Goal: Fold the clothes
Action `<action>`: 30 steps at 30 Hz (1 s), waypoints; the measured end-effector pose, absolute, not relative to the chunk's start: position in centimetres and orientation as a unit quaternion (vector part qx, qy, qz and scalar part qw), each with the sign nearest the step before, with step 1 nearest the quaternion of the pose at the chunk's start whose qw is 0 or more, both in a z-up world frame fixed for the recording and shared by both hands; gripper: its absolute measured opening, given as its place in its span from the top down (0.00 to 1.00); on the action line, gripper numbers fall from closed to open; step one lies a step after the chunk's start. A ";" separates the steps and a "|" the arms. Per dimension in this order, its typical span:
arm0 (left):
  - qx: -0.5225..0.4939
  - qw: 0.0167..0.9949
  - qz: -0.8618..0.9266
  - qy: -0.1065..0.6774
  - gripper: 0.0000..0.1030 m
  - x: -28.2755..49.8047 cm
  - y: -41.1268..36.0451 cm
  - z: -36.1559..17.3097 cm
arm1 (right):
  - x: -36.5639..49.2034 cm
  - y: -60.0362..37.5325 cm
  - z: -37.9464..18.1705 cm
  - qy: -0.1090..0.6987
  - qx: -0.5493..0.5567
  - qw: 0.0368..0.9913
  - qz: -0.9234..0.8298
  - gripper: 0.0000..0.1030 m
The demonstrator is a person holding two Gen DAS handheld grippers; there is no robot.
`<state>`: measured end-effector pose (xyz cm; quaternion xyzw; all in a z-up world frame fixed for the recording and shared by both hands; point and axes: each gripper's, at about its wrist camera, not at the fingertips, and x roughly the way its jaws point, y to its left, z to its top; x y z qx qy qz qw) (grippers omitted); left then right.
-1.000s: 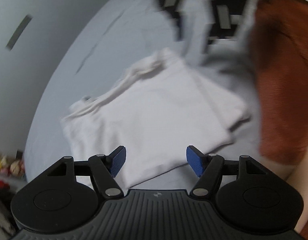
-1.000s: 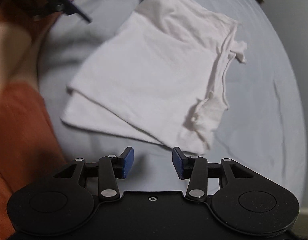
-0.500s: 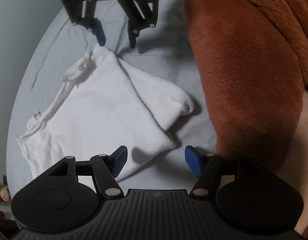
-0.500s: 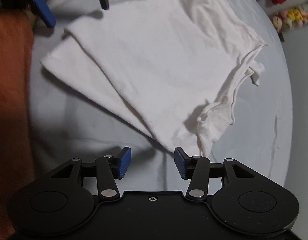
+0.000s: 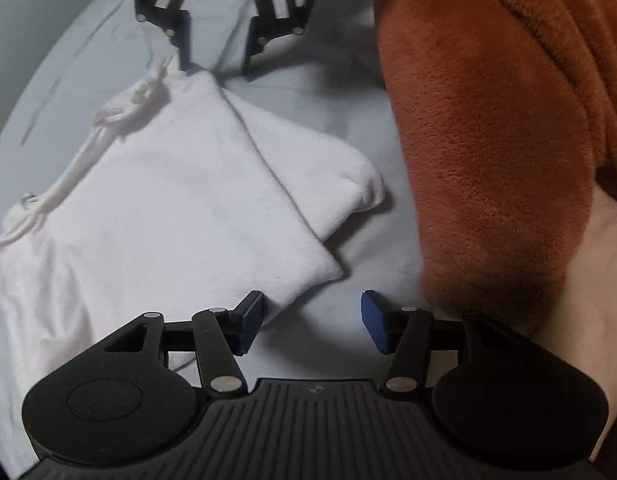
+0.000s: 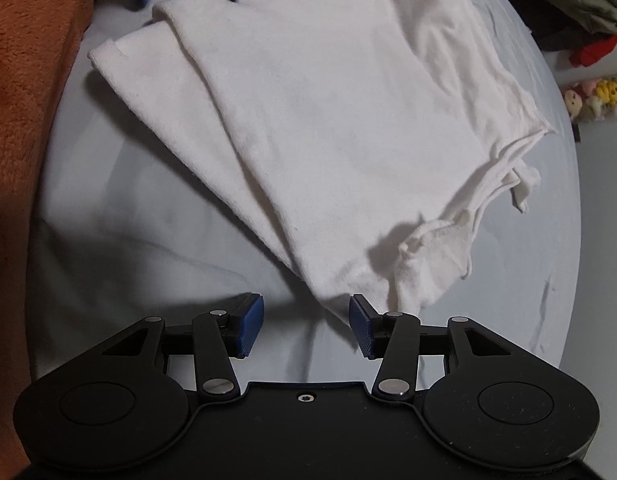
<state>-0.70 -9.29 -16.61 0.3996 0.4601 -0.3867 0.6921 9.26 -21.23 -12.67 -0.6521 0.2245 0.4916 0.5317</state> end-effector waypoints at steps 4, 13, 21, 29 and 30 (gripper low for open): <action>0.388 0.682 -0.402 0.471 0.48 0.4 -8.9 -17.1 | 9.3 -20.8 -12.9 0.224 -0.646 0.533 0.499 0.55; 0.363 0.700 -0.390 0.475 0.62 2.1 -8.7 -17.0 | 10.0 -19.7 -13.4 0.206 -0.638 0.540 0.508 0.57; 0.335 0.742 -0.345 0.468 0.88 2.9 -8.0 -16.0 | 10.3 -20.3 -13.8 0.177 -0.643 0.535 0.519 0.68; 0.284 0.758 -0.335 0.482 0.91 3.3 -5.7 -13.8 | 10.7 -19.6 -12.5 0.190 -0.644 0.535 0.513 0.87; 0.285 0.759 -0.335 0.480 0.91 2.7 -5.8 -13.5 | 10.7 -19.5 -12.3 0.197 -0.643 0.535 0.512 0.88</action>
